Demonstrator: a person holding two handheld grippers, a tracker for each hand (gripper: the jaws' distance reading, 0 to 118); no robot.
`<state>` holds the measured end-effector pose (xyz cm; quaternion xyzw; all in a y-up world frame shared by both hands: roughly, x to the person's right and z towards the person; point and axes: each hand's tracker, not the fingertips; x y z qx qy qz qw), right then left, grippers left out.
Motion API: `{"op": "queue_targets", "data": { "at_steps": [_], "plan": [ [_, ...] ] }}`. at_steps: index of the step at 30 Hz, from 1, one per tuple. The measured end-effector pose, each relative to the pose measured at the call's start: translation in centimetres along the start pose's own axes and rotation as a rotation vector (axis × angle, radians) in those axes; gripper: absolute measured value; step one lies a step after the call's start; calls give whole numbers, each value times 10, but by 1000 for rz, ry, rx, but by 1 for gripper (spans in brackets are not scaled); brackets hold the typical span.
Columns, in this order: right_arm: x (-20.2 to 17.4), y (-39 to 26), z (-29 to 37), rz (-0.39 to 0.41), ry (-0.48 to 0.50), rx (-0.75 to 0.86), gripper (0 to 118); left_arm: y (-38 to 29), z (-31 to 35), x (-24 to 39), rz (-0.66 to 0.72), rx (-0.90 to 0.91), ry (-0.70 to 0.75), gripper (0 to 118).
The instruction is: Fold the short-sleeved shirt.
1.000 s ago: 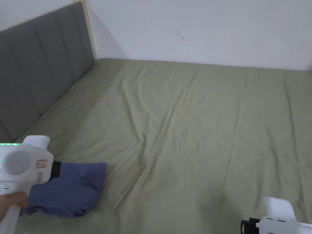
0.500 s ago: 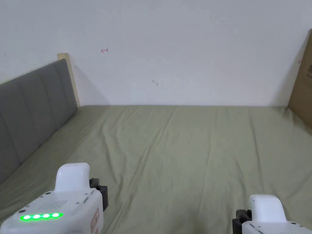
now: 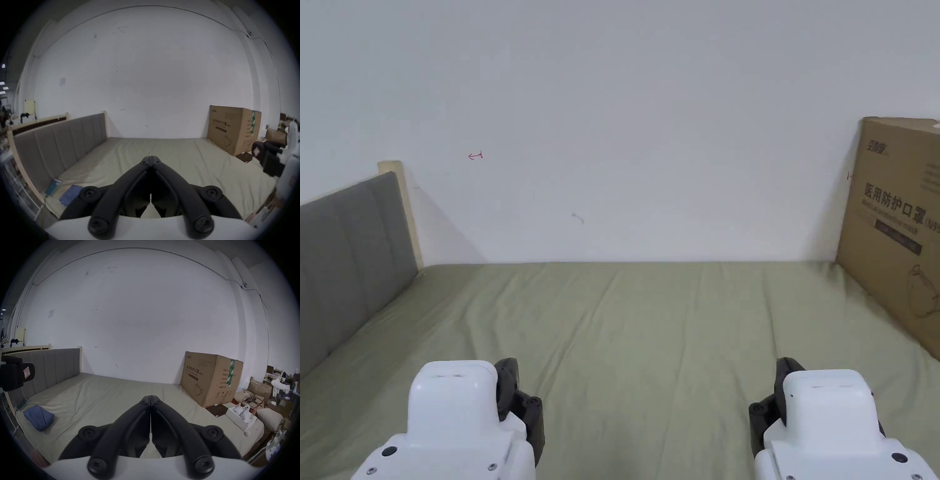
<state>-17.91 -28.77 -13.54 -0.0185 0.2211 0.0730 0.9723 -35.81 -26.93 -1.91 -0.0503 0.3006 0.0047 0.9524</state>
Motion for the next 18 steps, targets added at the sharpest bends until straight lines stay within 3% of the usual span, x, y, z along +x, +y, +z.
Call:
{"op": "queue_targets", "data": {
  "at_steps": [3, 8, 12, 14, 15, 17, 18],
  "plan": [
    [5, -3, 0, -68, 45, -15, 0, -3, 1, 3, -19, -10, 10, 0],
    [6, -9, -2, -55, 11, -26, 0, -6, 0, 2, -17, -27, 12, 0],
    [10, -11, -4, -91, 19, -26, 1, -7, 0, 2, -43, -14, 44, 1],
    [11, -11, -5, -89, 17, -28, 4, -7, 0, 2, -41, -4, 48, 21],
    [11, -12, -6, -86, 17, -24, 11, -8, 0, 1, -40, 0, 55, 38],
    [12, -11, -6, -87, 21, -18, 46, -7, 0, 0, -35, -1, 41, 95],
    [12, -11, -6, -92, 20, -17, 61, -7, -1, 1, -31, -1, 43, 112]
  ]
}}
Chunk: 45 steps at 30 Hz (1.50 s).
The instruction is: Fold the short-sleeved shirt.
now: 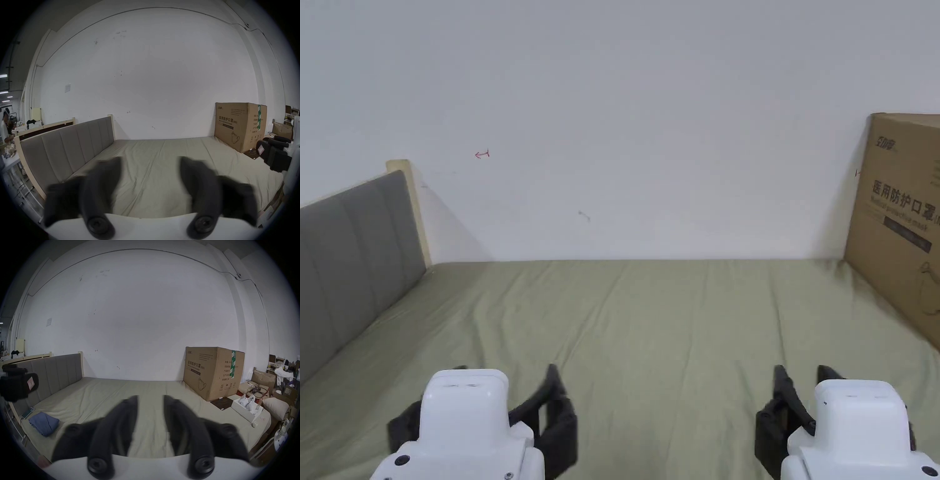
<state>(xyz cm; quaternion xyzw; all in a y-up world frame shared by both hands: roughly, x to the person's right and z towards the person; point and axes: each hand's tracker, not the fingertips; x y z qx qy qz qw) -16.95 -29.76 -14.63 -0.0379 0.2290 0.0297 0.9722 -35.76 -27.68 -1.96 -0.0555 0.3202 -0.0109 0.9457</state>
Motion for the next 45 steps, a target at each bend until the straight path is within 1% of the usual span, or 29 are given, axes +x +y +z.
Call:
{"op": "queue_targets", "data": {
  "at_steps": [1, 2, 3, 4, 9, 13, 18, 22, 27, 28, 30, 32, 34, 36, 42, 45],
  "plan": [
    [1, 1, -1, -7, -1, -6, 81, -1, -1, -1, 3, -1, 8, 118],
    [2, 0, -2, -13, 4, -9, 97, -1, -1, 0, 2, -1, 27, 118],
    [3, 0, -2, -17, 10, -8, 109, -2, 3, -1, 6, 23, 32, 118],
    [2, -1, -2, -17, 11, -8, 116, 1, 4, 0, 6, 29, 40, 118],
    [0, -1, -1, 14, -11, 17, 118, 1, 3, -5, 34, 17, 42, 118],
    [1, -2, -2, 0, 1, 14, 118, 2, 2, -6, 49, 5, 18, 118],
    [2, -3, 0, -6, -13, 34, 118, 0, 1, -2, -6, 15, 22, 118],
    [2, -3, -1, -8, -9, 26, 118, -1, 0, -2, 2, 3, -3, 118],
    [0, -3, -3, 20, -17, 15, 118, -1, -3, 0, 28, -15, 12, 118],
    [-1, -4, -3, 25, -20, 17, 118, 0, -6, 2, 21, -21, 32, 118],
    [-1, -4, -2, 30, -24, 19, 118, 1, -5, 2, -4, -17, 9, 118],
    [-1, -4, -3, 28, -25, 18, 118, 2, -4, -1, 23, 4, -25, 118],
    [0, -4, -5, 23, -18, 11, 118, 2, -1, -5, 81, 27, -27, 118],
    [0, -4, -6, 20, -17, 2, 118, 4, -1, -8, 93, 40, -30, 118],
    [-1, -4, -7, 32, -22, 4, 118, 7, -8, 0, 5, -18, -12, 118],
    [-2, -4, -9, 19, -17, -3, 118, 3, -8, 2, -34, -22, -83, 118]
  ]
}}
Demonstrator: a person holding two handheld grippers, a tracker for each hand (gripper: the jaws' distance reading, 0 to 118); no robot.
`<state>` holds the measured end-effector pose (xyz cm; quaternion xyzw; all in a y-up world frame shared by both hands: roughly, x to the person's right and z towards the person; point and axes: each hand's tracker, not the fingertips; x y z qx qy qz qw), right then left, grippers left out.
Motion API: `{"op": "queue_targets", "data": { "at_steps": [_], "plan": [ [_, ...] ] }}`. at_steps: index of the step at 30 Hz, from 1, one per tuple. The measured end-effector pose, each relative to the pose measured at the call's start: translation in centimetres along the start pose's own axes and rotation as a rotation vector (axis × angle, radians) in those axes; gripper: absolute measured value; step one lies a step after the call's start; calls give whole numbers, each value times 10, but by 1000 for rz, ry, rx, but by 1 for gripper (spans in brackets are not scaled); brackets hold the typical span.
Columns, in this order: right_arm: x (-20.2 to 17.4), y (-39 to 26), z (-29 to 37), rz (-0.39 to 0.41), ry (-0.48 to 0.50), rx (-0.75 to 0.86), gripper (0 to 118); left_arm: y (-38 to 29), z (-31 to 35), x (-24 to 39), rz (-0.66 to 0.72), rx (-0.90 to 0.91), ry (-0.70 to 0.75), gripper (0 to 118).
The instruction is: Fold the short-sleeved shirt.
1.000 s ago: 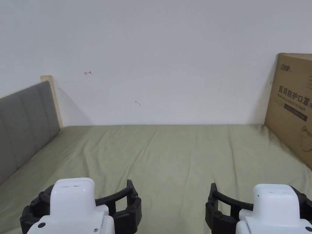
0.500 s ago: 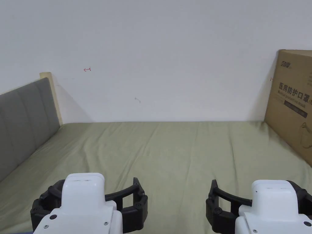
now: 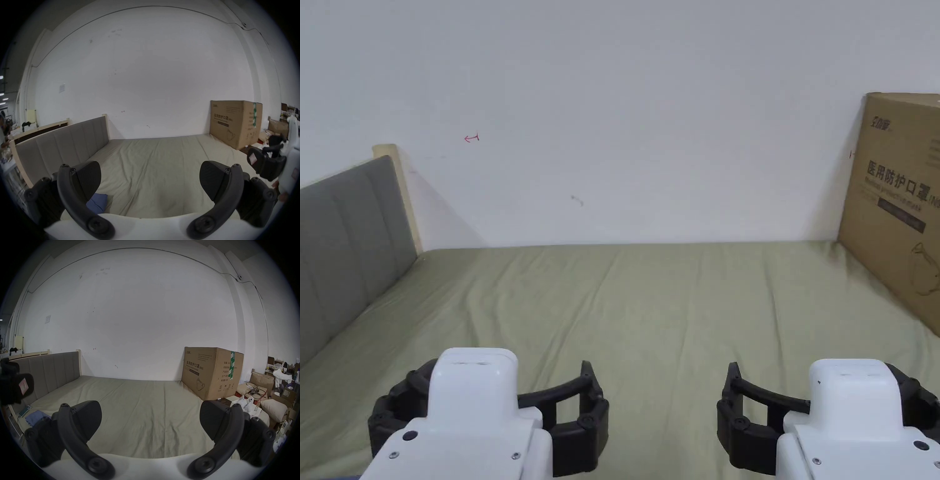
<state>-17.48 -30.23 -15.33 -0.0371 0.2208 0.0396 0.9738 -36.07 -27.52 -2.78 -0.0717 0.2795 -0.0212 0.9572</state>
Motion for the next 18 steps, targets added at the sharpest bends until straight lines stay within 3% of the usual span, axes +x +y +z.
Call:
{"op": "queue_targets", "data": {
  "at_steps": [8, 14, 18],
  "plan": [
    [-2, -3, -1, 32, -3, -6, 118, -8, -1, 9, 41, 11, 35, 118],
    [0, -4, 0, 39, -7, -7, 118, -14, 6, 4, 71, 139, 109, 118],
    [0, -3, 0, 35, -5, -6, 118, -9, 4, -2, 68, 81, 90, 118]
  ]
}}
